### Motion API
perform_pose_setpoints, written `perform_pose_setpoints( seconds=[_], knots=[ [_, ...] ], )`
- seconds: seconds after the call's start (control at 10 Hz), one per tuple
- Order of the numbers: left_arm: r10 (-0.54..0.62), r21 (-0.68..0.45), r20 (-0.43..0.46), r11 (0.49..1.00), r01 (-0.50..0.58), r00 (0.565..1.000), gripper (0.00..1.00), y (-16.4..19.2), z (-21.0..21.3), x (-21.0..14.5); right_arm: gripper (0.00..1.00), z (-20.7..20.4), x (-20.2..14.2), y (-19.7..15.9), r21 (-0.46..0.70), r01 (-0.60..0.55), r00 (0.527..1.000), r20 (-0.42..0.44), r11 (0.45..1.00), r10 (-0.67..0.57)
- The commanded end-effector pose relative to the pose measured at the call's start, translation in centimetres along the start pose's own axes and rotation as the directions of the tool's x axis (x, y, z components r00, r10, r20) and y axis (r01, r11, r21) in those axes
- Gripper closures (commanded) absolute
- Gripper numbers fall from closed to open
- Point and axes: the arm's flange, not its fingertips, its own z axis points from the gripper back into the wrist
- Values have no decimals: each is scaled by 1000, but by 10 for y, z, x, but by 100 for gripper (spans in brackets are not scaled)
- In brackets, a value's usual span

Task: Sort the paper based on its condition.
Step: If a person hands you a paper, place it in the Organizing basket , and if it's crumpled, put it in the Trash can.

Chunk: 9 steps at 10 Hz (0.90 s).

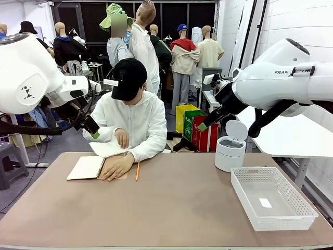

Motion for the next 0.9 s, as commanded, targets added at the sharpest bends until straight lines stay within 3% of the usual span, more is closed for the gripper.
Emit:
perform_pose_setpoints(
  seconds=[0.0,0.8],
  knots=[
    [-4,1,3,1000,4,1000,0,1,1,0,0,-1,0,0,7,1,1000,1,1000,-1],
    [-4,1,3,1000,4,1000,0,1,1,0,0,-1,0,0,7,1,1000,1,1000,-1]
  ],
)
